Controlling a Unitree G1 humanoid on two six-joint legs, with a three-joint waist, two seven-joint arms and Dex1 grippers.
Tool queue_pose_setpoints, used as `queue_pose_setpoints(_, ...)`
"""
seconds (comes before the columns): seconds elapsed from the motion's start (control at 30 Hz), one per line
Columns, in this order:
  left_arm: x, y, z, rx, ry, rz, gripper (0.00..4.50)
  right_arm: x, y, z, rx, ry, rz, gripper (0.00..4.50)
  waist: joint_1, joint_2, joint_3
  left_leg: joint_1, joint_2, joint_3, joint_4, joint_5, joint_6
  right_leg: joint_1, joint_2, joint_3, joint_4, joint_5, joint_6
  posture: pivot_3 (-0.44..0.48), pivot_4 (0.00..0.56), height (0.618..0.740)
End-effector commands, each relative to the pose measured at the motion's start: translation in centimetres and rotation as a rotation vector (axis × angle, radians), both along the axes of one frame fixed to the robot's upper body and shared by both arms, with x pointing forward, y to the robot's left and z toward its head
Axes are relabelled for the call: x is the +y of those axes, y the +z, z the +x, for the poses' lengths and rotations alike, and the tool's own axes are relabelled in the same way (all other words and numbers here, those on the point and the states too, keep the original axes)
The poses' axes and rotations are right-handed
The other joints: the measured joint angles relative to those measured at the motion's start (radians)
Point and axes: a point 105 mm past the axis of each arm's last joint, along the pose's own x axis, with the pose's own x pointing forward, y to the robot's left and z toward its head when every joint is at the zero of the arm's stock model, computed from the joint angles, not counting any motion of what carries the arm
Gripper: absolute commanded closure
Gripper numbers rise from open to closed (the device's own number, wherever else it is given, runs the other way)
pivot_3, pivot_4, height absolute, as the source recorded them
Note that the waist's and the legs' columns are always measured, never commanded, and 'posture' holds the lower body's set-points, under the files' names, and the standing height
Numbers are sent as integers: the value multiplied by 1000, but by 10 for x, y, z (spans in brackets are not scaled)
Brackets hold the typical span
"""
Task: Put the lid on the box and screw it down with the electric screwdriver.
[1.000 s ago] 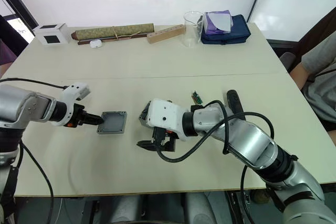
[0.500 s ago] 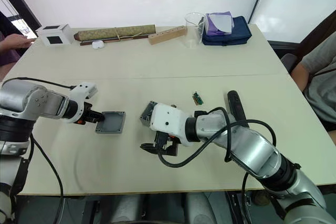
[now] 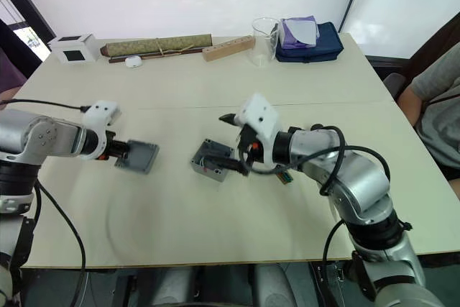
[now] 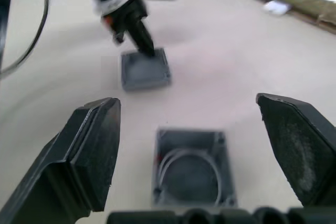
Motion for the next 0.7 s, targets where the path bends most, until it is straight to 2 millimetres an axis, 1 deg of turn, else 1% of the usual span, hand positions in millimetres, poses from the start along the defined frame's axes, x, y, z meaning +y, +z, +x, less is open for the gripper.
queue_pose_setpoints(0.03,-7,47,20,-321,-55,-101,4426,2,21,16,-14,-29,104,0,2,0,0,-1,0,0,0,0,0,0,0,0,0,0,0,0,150,740)
queue_pose_setpoints(0.07,-8,53,23,-389,-68,-109,4426,3,27,23,8,-45,154,0,1,0,0,-1,0,1,1,1,-1,0,-1,0,-1,0,0,0,150,740)
queue_pose_setpoints(0.1,-11,60,28,-469,-74,-134,4426,4,31,35,22,-84,180,0,-2,0,0,-2,0,1,1,1,-1,-1,-1,0,-1,0,0,0,150,740)
queue_pose_setpoints(0.13,-13,65,31,-519,-77,-151,4426,5,33,43,29,-111,187,0,-4,0,0,-2,0,1,1,1,-2,-1,-1,1,-1,0,0,0,150,740)
queue_pose_setpoints(0.17,-19,79,36,-620,-79,-200,4426,5,34,56,66,-159,211,0,-3,0,0,-1,0,1,0,1,-2,-1,-1,1,-1,0,0,0,150,740)
queue_pose_setpoints(0.2,-25,88,38,-685,-77,-236,4426,4,35,63,95,-190,225,0,-1,0,0,-1,0,1,0,1,-2,-2,-1,1,-1,0,0,0,150,740)
queue_pose_setpoints(0.23,-31,105,40,-794,-82,-279,4426,5,35,73,128,-224,237,0,0,0,0,-2,0,1,0,1,-2,-2,0,0,0,1,0,0,150,740)
queue_pose_setpoints(0.27,-44,116,40,-873,-118,-332,4426,8,38,80,148,-227,260,0,3,0,0,-2,0,1,0,1,-3,-2,0,0,-1,1,0,0,150,740)
queue_pose_setpoints(0.3,-54,122,40,-917,-145,-363,4426,10,41,84,157,-224,273,0,3,0,0,-3,0,1,0,2,-3,-2,-1,0,-1,1,0,0,150,740)
queue_pose_setpoints(0.37,-67,117,44,-944,-181,-324,4426,13,45,90,199,-219,315,0,5,-1,0,-6,0,1,1,2,-3,-4,-1,0,-1,1,0,0,150,740)
queue_pose_setpoints(0.47,-77,113,49,-951,-198,-326,4426,15,43,94,212,-223,302,0,2,0,0,-8,-1,1,1,2,-3,-6,-2,0,-2,1,0,0,150,740)
queue_pose_setpoints(0.6,-90,119,51,-967,-232,-345,4426,16,46,92,235,-210,332,0,-2,0,0,-9,-1,1,1,2,-3,-7,-2,0,-1,1,1,0,150,740)
queue_pose_setpoints(0.7,-98,116,50,-954,-265,-352,4426,18,53,88,247,-190,376,0,-5,0,0,-9,-1,0,1,2,-3,-7,-1,0,-1,1,1,0,150,740)
